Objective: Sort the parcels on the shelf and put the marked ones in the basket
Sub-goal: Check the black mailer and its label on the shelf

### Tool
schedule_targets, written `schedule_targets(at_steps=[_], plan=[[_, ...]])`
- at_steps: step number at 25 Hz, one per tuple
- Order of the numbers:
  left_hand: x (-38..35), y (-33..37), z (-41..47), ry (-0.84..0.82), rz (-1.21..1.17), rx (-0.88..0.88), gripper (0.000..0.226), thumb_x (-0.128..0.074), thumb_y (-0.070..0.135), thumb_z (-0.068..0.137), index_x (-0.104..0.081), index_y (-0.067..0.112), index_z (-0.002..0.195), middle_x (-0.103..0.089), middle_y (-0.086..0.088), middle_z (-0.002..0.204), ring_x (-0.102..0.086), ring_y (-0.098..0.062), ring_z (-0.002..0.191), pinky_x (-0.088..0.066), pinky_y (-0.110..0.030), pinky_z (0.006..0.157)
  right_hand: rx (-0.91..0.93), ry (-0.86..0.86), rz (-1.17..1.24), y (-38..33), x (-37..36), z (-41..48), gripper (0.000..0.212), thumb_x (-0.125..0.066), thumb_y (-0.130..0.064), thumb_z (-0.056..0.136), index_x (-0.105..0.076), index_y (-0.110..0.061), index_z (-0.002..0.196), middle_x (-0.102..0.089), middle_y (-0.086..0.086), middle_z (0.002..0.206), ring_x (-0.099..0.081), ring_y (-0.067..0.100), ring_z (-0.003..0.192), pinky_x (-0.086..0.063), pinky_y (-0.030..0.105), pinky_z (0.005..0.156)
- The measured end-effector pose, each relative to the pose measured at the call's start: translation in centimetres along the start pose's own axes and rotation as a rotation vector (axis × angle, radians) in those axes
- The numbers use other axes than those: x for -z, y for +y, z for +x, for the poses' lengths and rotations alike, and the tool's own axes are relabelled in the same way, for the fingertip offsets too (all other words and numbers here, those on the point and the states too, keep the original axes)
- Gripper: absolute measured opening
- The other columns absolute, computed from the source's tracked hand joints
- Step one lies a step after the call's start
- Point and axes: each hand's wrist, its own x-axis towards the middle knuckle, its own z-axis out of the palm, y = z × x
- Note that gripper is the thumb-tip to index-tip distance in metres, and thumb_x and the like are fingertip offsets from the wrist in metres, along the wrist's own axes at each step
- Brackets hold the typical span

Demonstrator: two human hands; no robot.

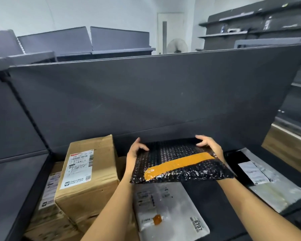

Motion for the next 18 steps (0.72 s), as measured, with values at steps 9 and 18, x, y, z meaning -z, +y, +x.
schedule_targets(at_steps=[9,18], plan=[[-1.6,-0.4,2.1,0.038,-0.151,-0.065,0.028,-0.061,-0.012,0.079,-0.055,0.015,0.075,-0.04,-0.012,0.145,-0.033,-0.022,0.138,-0.028,-0.044,0.113,0.221,0.019,-0.108,-0.6,2.2,-0.5,0.017,-0.05,-0.001,0.092,-0.064,-0.01,0.089,-0.063,-0.001,0.115,-0.048,0.015,0.128,-0.038,0.012,0.095],[-3.3,-2.3,0.1,0.126,-0.087,0.39,0.031,-0.041,0.007,0.097,-0.052,0.02,0.123,-0.055,-0.005,0.132,-0.052,-0.021,0.119,-0.043,-0.029,0.091,-0.034,-0.07,-0.106,3.9,2.7,0.4,0.027,-0.059,-0.013,0.089,-0.066,-0.038,0.085,-0.071,-0.02,0.088,-0.063,-0.006,0.082,-0.048,0.012,0.07]])
